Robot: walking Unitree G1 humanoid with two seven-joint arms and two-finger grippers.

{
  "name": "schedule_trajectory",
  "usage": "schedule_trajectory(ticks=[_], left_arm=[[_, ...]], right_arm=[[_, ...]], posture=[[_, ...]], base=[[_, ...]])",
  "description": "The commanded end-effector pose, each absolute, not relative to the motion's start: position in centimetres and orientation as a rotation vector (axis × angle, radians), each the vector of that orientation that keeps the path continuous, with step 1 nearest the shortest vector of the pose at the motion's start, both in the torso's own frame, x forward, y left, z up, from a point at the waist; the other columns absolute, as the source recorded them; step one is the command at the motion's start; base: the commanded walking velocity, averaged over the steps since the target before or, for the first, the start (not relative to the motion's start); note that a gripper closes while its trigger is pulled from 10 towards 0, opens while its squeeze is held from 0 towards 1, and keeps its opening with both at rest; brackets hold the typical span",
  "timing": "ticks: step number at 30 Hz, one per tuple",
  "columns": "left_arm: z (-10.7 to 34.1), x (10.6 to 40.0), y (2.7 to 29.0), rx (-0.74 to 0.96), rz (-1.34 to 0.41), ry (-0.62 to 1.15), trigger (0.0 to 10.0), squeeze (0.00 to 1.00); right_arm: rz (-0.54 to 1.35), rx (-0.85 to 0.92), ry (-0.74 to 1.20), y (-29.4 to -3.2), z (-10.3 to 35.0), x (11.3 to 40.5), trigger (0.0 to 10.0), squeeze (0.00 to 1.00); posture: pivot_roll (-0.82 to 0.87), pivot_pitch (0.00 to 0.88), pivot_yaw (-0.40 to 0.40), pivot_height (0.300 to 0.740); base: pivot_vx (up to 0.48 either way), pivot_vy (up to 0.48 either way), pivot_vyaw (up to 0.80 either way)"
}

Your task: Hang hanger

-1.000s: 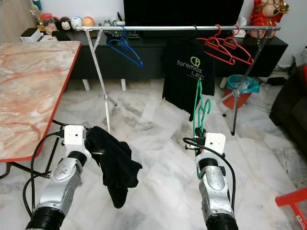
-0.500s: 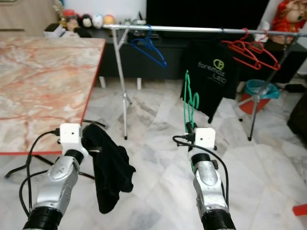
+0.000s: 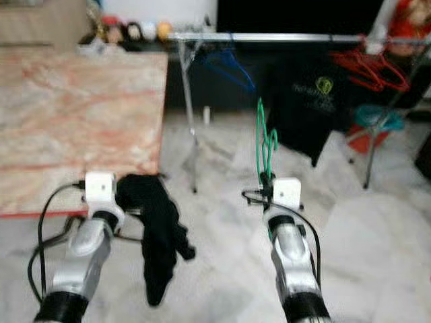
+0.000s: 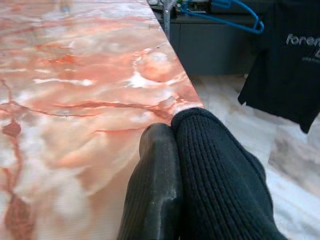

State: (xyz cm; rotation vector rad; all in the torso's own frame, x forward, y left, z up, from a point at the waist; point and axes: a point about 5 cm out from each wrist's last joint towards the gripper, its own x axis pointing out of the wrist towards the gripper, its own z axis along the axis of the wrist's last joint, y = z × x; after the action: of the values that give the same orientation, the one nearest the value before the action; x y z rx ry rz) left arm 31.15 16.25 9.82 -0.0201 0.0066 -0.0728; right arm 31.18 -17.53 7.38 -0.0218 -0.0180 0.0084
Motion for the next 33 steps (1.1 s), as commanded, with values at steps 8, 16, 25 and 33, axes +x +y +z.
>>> schedule_trajectory(ticks=[8, 16, 25, 33], left_arm=[[10.6, 30.7, 17.4, -0.005, -0.041, -0.035, 10.0, 0.0], [10.7, 30.8, 17.7, 0.004, -0.034, -0.037, 10.0, 0.0], [11.0, 29.8, 18.6, 0.009, -0.02, -0.047, 10.0, 0.0], [10.8, 28.8, 19.1, 0.009, -0.005, -0.038, 10.0, 0.0]], right_arm=[[-0.181, 0.036, 0.176, -20.5, 3.2, 28.2, 10.0, 0.0], [-0.426, 0.139, 0.862, -22.2, -6.7, 20.0, 10.0, 0.0], [-0.254, 0.112, 0.975, -19.7, -8.0, 19.0, 10.0, 0.0], [-0.181, 0.095, 1.056, -18.6, -9.2, 17.0, 10.0, 0.0]], posture=[[0.08, 0.0, -0.028, 0.74], [0.08, 0.0, -0.02, 0.74], [0.09, 0.0, -0.023, 0.74], [0.11, 0.0, -0.026, 0.74]], base=[[0.0, 0.386, 0.0], [0.0, 0.387, 0.0], [0.0, 0.385, 0.0], [0.0, 0.383, 0.0]])
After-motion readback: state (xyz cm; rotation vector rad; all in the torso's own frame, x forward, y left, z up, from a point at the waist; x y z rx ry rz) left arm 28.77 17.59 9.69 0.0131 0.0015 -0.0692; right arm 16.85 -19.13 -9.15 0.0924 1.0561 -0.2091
